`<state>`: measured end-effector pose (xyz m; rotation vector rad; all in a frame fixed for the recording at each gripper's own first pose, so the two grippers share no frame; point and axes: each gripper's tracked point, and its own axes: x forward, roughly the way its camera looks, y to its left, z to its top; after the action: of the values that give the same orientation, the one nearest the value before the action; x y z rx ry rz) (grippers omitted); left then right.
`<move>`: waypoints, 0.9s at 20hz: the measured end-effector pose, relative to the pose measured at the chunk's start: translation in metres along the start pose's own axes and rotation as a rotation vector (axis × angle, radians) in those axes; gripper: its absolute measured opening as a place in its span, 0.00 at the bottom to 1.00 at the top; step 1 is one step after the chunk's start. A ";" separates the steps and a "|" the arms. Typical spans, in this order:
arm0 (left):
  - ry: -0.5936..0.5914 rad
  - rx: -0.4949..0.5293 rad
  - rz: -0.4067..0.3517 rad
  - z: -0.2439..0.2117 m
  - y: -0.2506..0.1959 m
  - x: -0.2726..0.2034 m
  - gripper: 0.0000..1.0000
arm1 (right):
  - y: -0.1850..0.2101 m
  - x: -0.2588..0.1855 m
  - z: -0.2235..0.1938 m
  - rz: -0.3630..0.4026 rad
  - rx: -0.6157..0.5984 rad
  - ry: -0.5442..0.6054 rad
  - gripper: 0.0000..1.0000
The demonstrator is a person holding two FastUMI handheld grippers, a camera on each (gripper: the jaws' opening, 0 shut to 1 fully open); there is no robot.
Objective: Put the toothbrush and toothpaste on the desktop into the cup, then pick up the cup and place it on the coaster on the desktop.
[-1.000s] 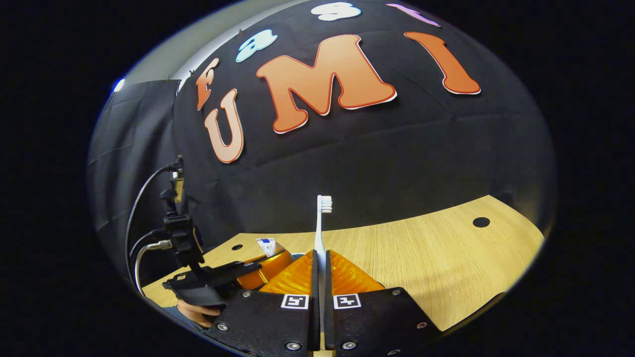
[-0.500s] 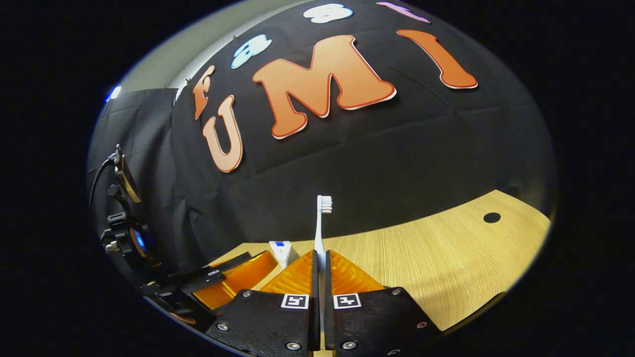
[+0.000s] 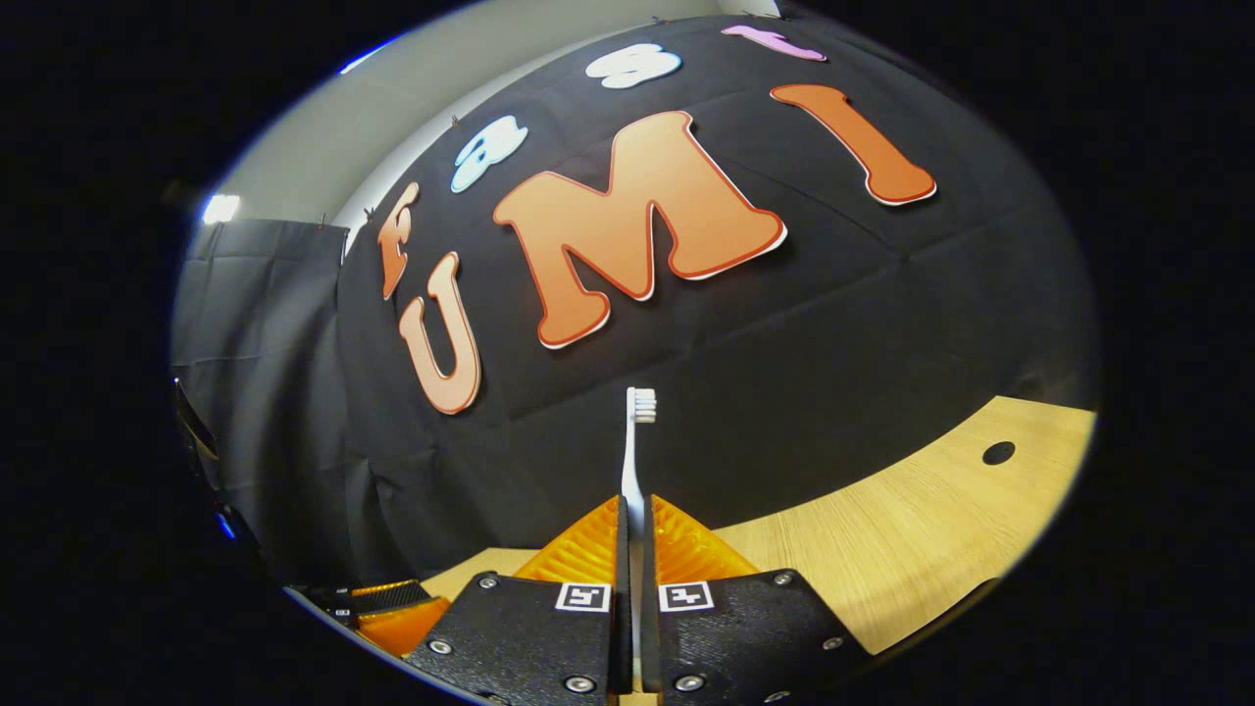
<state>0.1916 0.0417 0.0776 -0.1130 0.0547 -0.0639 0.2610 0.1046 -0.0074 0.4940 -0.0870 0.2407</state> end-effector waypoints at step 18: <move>0.065 -0.008 0.036 -0.032 0.015 -0.034 0.98 | 0.003 0.034 -0.070 -0.035 -0.031 0.061 0.07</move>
<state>0.1565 0.0548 0.0457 -0.1174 0.1221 -0.0313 0.2949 0.1479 -0.0624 0.4564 -0.0227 0.2200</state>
